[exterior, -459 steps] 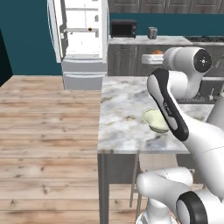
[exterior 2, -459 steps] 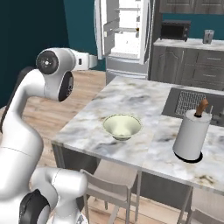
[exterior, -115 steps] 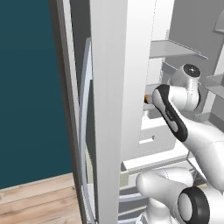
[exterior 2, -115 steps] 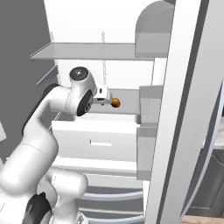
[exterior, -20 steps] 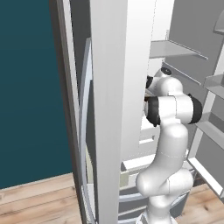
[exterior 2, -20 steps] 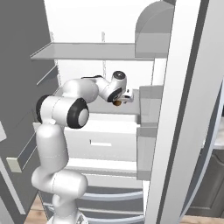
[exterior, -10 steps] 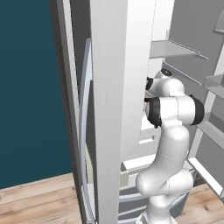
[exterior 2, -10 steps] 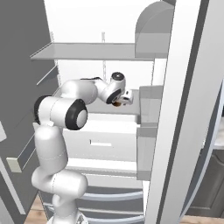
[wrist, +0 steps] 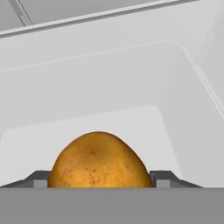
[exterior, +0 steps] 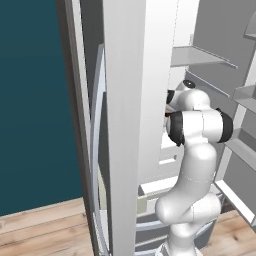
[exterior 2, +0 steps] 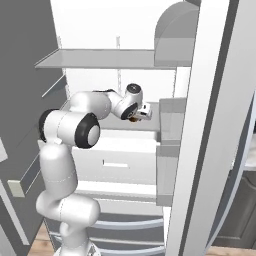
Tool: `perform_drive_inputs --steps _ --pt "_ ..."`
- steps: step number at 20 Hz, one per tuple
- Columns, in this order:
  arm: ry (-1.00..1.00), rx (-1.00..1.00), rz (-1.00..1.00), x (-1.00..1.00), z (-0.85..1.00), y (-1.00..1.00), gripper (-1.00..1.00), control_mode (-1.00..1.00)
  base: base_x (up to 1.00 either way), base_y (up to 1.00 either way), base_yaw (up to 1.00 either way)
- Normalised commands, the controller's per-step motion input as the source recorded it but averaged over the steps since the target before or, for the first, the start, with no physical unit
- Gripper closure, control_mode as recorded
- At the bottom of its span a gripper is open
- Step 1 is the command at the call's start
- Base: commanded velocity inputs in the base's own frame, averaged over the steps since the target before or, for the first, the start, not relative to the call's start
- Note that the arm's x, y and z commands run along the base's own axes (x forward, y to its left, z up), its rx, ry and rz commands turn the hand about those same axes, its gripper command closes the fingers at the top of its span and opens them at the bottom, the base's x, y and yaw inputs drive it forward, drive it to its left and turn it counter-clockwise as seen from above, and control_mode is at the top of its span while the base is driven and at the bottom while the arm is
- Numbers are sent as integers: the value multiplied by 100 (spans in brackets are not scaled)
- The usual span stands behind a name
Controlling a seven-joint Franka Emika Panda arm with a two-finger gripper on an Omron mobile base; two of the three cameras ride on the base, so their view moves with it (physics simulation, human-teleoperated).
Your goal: Retrieve the tangerine and mango from the fridge and place them into the bowl on the dining table.
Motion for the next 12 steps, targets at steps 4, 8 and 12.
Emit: perform_drive_inputs --steps 4,8,12 --pt "0 0 -4 -33 -37 0 100 -100 0 0 0" --pt "-2 0 -3 -98 1 0 100 -100 0 0 0" --pt "-5 0 0 -100 13 0 100 -100 0 0 0"
